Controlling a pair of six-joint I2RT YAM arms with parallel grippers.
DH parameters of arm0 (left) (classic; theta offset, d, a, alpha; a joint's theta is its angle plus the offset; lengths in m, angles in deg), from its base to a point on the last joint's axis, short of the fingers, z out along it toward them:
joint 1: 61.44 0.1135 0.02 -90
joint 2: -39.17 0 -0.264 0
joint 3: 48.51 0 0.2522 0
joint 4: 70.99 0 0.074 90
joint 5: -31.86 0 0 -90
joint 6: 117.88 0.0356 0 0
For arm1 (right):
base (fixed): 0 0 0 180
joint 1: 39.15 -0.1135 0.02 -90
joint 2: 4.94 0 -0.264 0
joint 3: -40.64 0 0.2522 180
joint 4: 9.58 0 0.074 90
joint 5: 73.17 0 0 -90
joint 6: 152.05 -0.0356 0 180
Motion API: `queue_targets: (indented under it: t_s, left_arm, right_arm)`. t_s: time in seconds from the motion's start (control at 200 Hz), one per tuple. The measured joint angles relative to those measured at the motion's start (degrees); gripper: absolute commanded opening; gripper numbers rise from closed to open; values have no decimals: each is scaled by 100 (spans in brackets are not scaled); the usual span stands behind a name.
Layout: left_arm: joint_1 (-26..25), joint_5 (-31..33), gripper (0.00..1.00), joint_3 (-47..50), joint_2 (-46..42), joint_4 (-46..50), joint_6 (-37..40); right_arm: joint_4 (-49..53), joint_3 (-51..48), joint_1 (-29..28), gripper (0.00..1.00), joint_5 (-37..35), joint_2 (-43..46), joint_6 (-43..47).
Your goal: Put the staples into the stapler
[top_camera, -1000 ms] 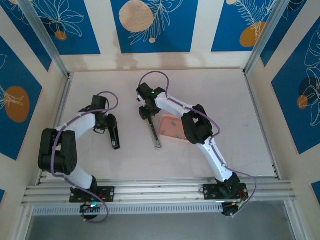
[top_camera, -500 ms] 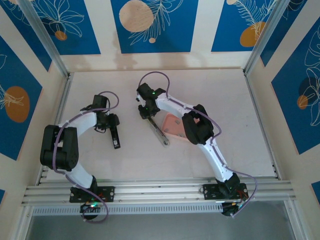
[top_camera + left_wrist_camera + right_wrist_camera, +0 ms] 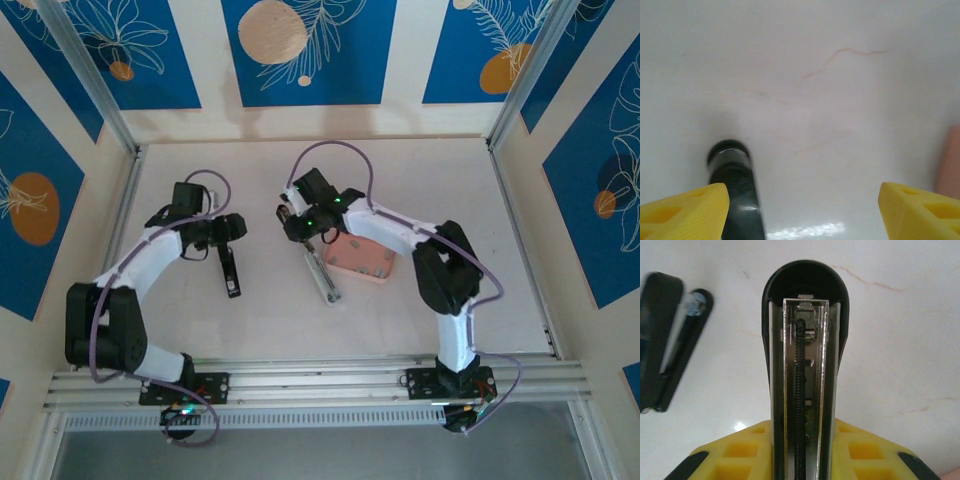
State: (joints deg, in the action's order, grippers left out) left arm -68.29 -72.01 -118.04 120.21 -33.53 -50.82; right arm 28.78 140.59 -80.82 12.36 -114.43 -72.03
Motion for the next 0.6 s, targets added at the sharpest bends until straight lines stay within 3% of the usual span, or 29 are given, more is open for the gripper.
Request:
queue_targets:
  t_s: [0.275,0.595]
  left_arm:
    - [-2,-1215,78,885,-1110,-1576,-127]
    - [-437,-2262,76,2037,-1351,-3777,-396]
  right_arm:
    - [-1357,-1681,0,8,256,1091,72]
    - [-2992,-3220,4,0,610,1550,205]
